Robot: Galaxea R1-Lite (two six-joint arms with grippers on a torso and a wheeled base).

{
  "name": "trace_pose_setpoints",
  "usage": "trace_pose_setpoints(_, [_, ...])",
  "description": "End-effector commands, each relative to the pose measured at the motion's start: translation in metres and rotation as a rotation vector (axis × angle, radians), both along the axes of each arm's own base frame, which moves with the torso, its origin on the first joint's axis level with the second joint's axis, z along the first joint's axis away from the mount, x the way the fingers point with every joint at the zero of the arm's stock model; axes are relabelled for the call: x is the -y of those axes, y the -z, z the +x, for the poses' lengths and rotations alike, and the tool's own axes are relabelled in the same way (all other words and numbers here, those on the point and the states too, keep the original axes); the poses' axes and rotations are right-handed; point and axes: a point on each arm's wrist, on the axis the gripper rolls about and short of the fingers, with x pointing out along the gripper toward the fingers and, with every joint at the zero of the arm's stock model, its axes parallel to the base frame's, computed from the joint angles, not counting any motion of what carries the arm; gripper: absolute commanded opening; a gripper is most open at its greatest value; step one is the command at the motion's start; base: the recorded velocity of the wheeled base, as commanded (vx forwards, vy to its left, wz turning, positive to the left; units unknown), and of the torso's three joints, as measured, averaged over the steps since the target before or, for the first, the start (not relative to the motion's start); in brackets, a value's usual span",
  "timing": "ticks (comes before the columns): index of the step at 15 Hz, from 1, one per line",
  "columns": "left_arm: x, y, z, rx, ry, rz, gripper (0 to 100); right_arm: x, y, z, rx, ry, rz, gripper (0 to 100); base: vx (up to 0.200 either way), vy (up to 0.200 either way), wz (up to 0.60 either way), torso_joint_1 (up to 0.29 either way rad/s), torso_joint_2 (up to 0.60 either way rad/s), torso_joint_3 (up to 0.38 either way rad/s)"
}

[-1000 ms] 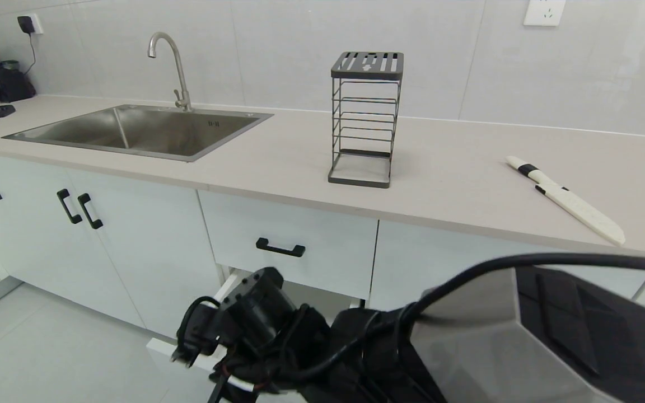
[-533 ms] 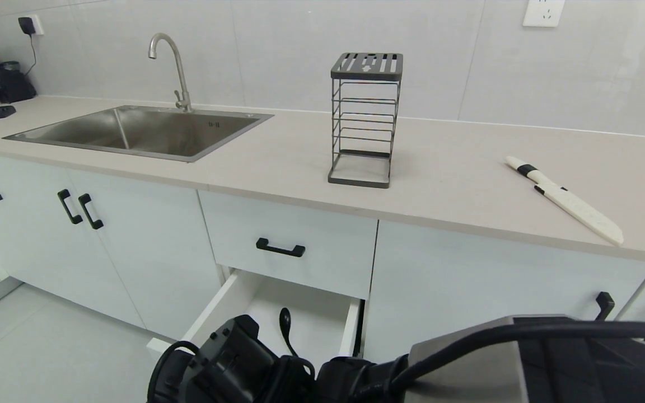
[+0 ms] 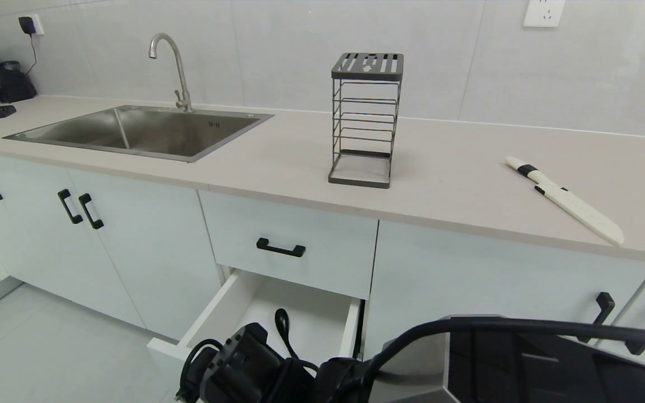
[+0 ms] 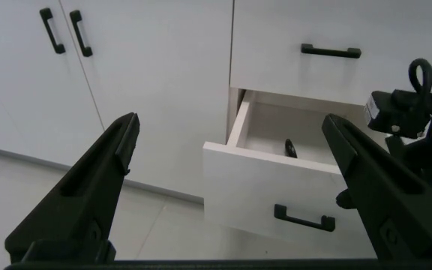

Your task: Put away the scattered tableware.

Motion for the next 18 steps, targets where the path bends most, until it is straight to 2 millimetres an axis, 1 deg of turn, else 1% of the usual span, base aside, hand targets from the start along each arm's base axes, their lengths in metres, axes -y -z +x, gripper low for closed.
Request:
trace_pose_setpoints(1, [0.000,0.000,0.000,-0.002,0.001,0.000,100,0.004,0.010,0.006,0.006,0.029,-0.029,0,0.000,0.000,0.00,0.000,0.00,0.000])
trace_pose_setpoints(3, [0.000,0.000,0.000,-0.002,-0.001,0.000,100,0.009,0.019,0.016,0.040,0.082,-0.067,0,0.000,0.000,0.00,0.000,0.00,0.000])
trace_pose_setpoints(4, [0.000,0.000,0.000,-0.002,0.001,0.000,100,0.017,0.024,0.034,0.149,0.189,-0.127,0,0.000,0.000,0.00,0.000,0.00,0.000])
trace_pose_setpoints(5, [0.000,0.000,0.000,-0.002,-0.001,0.000,100,0.018,0.024,0.035,0.162,0.198,-0.134,0,0.000,0.000,0.00,0.000,0.00,0.000])
trace_pose_setpoints(6, [0.000,0.000,0.000,-0.002,0.001,0.000,100,0.024,0.021,0.051,0.284,0.223,-0.171,0,0.000,0.000,0.00,0.000,0.00,0.000])
trace_pose_setpoints(8, [0.000,0.000,0.000,-0.002,0.001,0.000,100,0.021,0.012,0.054,0.338,0.205,-0.122,0,0.000,0.000,0.00,0.000,0.00,0.000])
trace_pose_setpoints(10, [0.000,0.000,0.000,-0.002,0.001,0.000,100,0.020,0.006,0.054,0.349,0.208,-0.093,0,0.000,0.000,0.00,0.000,0.00,0.000])
trace_pose_setpoints(11, [0.000,0.000,0.000,-0.002,0.001,0.000,100,0.022,0.007,0.051,0.342,0.205,-0.101,0,0.000,0.000,0.00,0.000,0.00,0.000])
trace_pose_setpoints(12, [0.000,0.000,0.000,-0.002,0.001,0.000,100,0.025,0.002,0.050,0.343,0.205,-0.076,0,0.000,0.000,0.00,0.000,0.00,0.000])
trace_pose_setpoints(15, [0.000,0.000,0.000,-0.002,0.001,0.000,100,0.034,-0.002,0.045,0.345,0.203,-0.028,0,0.000,0.000,0.00,0.000,0.00,0.000])
trace_pose_setpoints(18, [0.000,0.000,0.000,-0.002,0.001,0.000,100,0.047,0.006,0.046,0.329,0.213,-0.030,0,0.000,0.000,0.00,0.000,0.00,0.000])
